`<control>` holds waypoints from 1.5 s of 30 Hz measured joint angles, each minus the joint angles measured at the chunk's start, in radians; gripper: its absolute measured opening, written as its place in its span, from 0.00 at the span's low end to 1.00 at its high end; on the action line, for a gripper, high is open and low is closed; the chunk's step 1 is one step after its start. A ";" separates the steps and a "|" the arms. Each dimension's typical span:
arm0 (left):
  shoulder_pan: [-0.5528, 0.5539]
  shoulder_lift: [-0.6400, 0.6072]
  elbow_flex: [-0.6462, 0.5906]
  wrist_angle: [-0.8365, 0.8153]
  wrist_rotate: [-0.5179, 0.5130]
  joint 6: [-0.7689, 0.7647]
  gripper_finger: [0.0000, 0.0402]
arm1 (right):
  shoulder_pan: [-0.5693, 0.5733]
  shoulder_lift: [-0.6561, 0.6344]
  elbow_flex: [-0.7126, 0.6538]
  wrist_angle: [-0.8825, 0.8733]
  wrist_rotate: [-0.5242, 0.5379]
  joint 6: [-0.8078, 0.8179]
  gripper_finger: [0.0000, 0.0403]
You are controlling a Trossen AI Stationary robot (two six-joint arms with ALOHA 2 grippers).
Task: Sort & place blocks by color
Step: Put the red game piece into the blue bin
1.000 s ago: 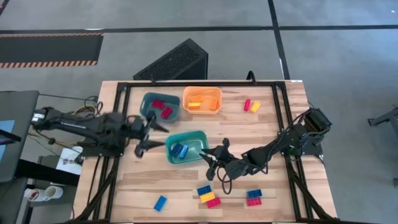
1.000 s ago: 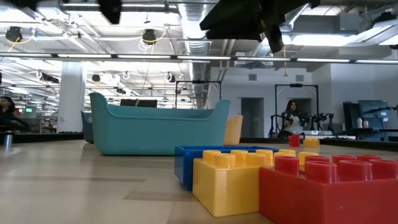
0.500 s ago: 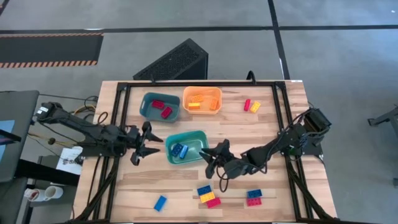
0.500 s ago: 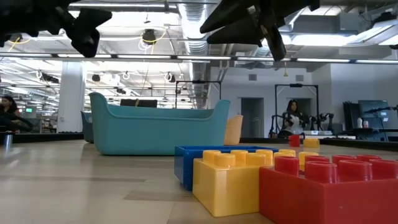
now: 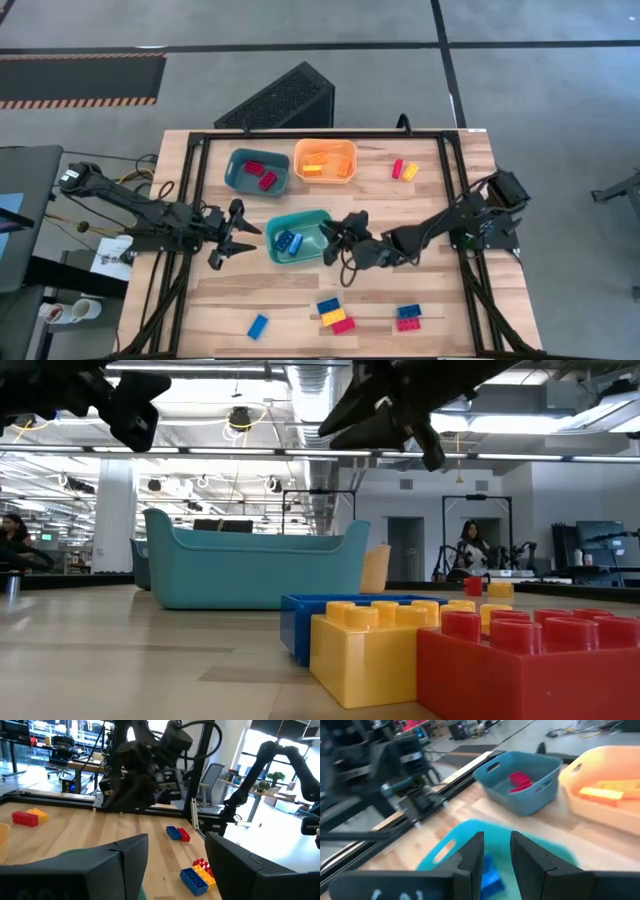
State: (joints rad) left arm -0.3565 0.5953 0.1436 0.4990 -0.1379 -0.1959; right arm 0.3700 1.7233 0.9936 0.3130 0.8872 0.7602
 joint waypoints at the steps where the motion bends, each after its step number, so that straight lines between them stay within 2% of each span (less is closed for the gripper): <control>1: 0.000 0.000 0.000 -0.004 0.000 0.000 0.46 | -0.012 0.000 0.000 0.000 0.000 -0.005 0.29; 9: 0.000 0.000 0.000 -0.023 0.000 0.000 0.46 | -0.064 0.000 0.000 0.005 -0.051 -0.007 0.29; 21: 0.000 0.000 0.000 -0.047 -0.013 0.012 0.46 | 0.009 0.000 0.000 -0.006 -0.074 -0.011 0.29; 28: 0.000 0.000 0.000 -0.047 -0.013 0.007 0.46 | 0.109 0.000 0.000 -0.034 -0.070 0.079 0.29; 34: 0.000 0.000 0.000 -0.037 -0.051 0.007 0.46 | 0.208 0.000 0.000 -0.039 0.029 0.175 0.29; 45: 0.000 0.000 0.000 0.079 -0.111 0.063 0.46 | 0.317 0.000 0.000 -0.049 0.055 0.354 0.29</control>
State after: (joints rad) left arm -0.3569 0.5957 0.1436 0.5782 -0.2493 -0.1330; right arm 0.6874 1.7229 0.9936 0.2637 0.9424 1.1145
